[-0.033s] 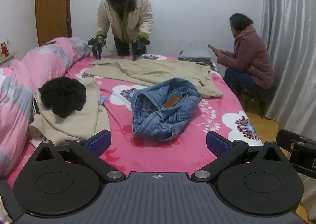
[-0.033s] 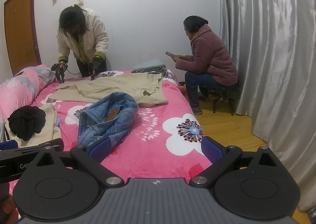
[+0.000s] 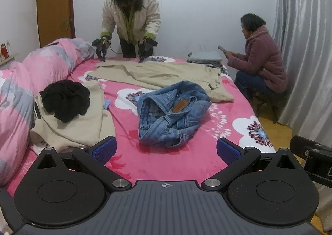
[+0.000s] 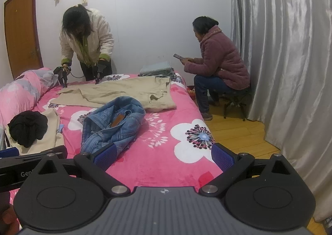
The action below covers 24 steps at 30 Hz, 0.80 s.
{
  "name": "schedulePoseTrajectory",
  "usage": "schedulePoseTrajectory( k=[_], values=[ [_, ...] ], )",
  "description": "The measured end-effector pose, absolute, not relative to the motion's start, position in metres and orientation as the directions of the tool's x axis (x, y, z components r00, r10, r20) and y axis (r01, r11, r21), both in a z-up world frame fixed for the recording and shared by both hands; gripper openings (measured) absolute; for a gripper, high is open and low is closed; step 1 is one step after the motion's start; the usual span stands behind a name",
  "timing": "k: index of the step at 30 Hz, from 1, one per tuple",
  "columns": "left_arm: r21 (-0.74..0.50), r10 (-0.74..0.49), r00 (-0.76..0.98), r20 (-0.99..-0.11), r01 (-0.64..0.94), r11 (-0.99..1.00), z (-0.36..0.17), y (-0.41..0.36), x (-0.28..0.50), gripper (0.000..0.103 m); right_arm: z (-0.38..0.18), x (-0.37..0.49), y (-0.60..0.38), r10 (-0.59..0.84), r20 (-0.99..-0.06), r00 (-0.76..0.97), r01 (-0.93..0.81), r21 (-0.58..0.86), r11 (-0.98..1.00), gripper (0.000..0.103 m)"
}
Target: Fold clothes
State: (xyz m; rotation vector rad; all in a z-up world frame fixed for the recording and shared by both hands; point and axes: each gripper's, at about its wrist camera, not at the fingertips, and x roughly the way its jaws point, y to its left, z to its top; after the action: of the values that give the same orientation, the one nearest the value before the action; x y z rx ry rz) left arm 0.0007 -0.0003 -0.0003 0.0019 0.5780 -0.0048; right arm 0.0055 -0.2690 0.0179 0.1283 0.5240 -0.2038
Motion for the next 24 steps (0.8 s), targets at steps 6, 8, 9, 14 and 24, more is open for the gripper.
schedulePoseTrajectory(
  k=[6, 8, 9, 14, 24],
  values=[
    [0.005, -0.006, 0.826, -0.564, 0.01, 1.0, -0.002, -0.002, 0.004, 0.103, 0.018, 0.005, -0.27, -0.157, -0.516, 0.842, 0.221, 0.066, 0.973, 0.1],
    [0.001, -0.009, 0.826, -0.564, 0.011, 1.0, -0.001, -0.001, 0.004, 0.103, 0.016, 0.006, -0.273, -0.156, -0.516, 0.842, 0.219, 0.064, 0.974, 0.099],
    [-0.02, -0.018, 0.833, -0.554, 0.009, 1.0, 0.003, 0.003, 0.001, 0.103, 0.016, 0.006, -0.272, -0.156, -0.516, 0.842, 0.218, 0.062, 0.974, 0.1],
    [-0.015, -0.017, 0.838, -0.545, 0.011, 1.0, 0.0, 0.003, -0.004, 0.103, 0.014, 0.01, -0.266, -0.175, -0.524, 0.833, 0.225, 0.033, 0.974, 0.1],
    [-0.012, -0.015, 0.838, -0.545, 0.01, 1.0, 0.003, 0.002, -0.003, 0.103, 0.016, 0.01, -0.263, -0.157, -0.52, 0.839, 0.203, 0.031, 0.979, 0.1]
  ],
)
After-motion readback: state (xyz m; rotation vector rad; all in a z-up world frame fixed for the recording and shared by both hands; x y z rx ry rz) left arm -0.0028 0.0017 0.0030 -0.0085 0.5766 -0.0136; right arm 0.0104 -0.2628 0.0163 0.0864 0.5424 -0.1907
